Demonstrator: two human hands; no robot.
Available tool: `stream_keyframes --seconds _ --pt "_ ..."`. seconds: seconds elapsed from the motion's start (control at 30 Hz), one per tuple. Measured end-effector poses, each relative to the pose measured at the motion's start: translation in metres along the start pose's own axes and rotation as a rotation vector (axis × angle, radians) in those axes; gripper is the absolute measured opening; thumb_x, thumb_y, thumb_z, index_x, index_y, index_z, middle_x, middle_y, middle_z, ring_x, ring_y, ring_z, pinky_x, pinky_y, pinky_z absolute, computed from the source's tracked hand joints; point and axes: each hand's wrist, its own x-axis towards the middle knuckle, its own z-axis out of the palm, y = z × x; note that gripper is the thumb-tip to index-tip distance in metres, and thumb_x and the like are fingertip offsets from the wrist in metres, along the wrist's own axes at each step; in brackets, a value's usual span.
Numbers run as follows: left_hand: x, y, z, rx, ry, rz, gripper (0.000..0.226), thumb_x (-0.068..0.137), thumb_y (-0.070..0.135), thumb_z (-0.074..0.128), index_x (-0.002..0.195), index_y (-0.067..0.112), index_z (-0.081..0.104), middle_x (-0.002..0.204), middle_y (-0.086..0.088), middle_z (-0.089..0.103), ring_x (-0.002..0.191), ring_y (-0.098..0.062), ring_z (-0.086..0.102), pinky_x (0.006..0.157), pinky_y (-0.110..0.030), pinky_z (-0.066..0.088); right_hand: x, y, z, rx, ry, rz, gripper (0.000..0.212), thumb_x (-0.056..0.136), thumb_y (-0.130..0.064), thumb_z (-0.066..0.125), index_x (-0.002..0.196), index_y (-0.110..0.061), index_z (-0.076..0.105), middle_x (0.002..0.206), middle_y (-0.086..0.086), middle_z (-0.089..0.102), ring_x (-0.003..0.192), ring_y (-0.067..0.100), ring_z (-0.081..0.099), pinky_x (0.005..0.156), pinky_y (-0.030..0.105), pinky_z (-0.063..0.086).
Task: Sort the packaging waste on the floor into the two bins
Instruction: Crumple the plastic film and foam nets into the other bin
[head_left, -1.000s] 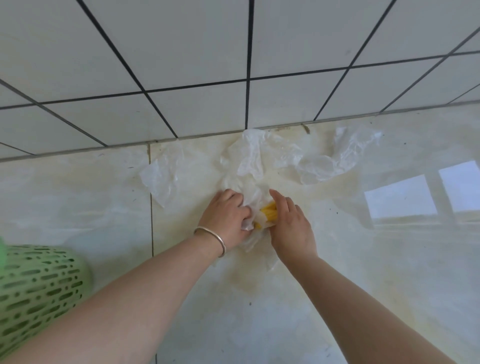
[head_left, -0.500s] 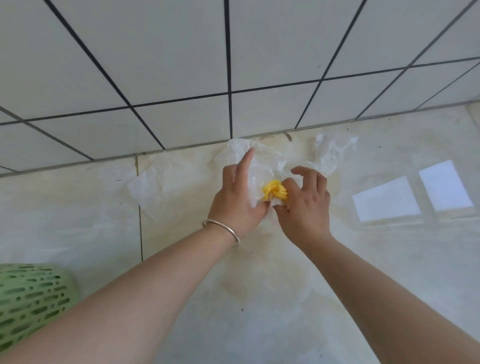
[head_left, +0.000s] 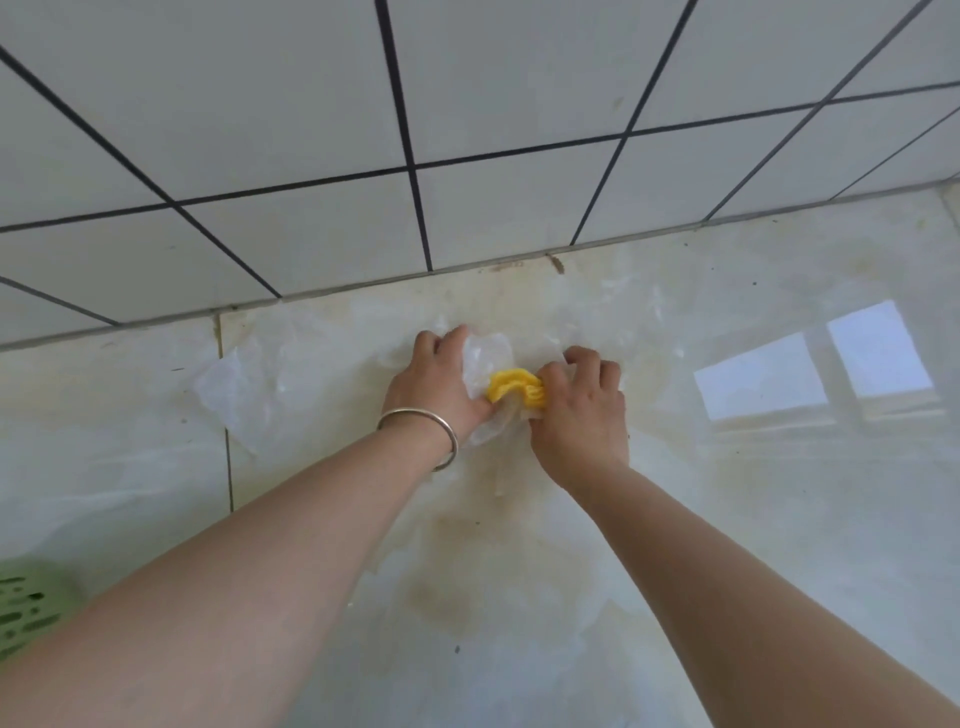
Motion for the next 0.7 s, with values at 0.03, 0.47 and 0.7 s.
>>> stream_keyframes --seconds 0.03,0.47,0.7 --pt "-0.002 0.003 0.003 -0.003 0.004 -0.002 0.072 0.075 0.042 0.066 0.138 0.029 0.034 0.129 -0.006 0.045 0.113 -0.031 0.055 0.093 -0.036 0.045 -0.002 -0.002 0.002 0.039 0.012 -0.012 0.031 0.084 -0.012 0.05 0.115 -0.011 0.049 0.132 0.011 0.039 0.118 0.033 0.034 0.088 0.034 0.036" --pt "-0.069 -0.017 -0.02 -0.062 0.125 -0.081 0.024 0.087 0.03 0.056 0.091 0.007 0.059 0.103 -0.016 0.064 0.101 -0.036 0.058 0.071 -0.031 0.038 -0.045 -0.058 -0.01 0.606 -0.158 0.088 0.022 0.088 -0.018 0.053 0.109 -0.015 0.049 0.101 0.006 0.063 0.094 0.027 0.059 0.068 0.026 0.038" --pt "-0.098 -0.059 -0.063 -0.489 0.468 -0.04 0.018 0.072 0.0 0.068 0.084 0.008 0.058 0.103 -0.015 0.059 0.092 -0.026 0.059 0.073 -0.023 0.039 -0.057 -0.122 -0.029 0.691 -0.157 -0.115 0.014 0.088 -0.012 0.051 0.077 -0.019 0.047 0.087 -0.002 0.044 0.08 0.017 0.046 0.062 0.016 0.027"
